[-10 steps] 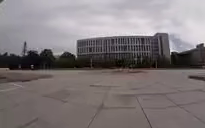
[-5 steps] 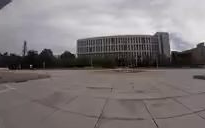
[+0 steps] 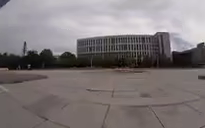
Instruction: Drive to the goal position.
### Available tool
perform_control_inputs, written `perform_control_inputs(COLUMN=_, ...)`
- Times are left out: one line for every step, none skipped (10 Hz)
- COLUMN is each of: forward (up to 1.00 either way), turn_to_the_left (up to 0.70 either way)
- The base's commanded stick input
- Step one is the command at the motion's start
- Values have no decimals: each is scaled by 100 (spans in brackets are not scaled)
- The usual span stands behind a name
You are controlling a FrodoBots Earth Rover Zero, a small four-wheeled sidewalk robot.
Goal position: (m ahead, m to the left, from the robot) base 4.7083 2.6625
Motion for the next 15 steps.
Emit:
perform_control_inputs(forward=70, turn_to_the_left=0)
perform_control_inputs(forward=70, turn_to_the_left=0)
perform_control_inputs(forward=70, turn_to_the_left=0)
perform_control_inputs(forward=70, turn_to_the_left=0)
perform_control_inputs(forward=70, turn_to_the_left=0)
perform_control_inputs(forward=70, turn_to_the_left=0)
perform_control_inputs(forward=70, turn_to_the_left=2)
perform_control_inputs(forward=70, turn_to_the_left=10)
perform_control_inputs(forward=70, turn_to_the_left=0)
perform_control_inputs(forward=70, turn_to_the_left=0)
perform_control_inputs(forward=70, turn_to_the_left=0)
perform_control_inputs(forward=70, turn_to_the_left=0)
perform_control_inputs(forward=70, turn_to_the_left=0)
perform_control_inputs(forward=70, turn_to_the_left=0)
perform_control_inputs(forward=70, turn_to_the_left=0)
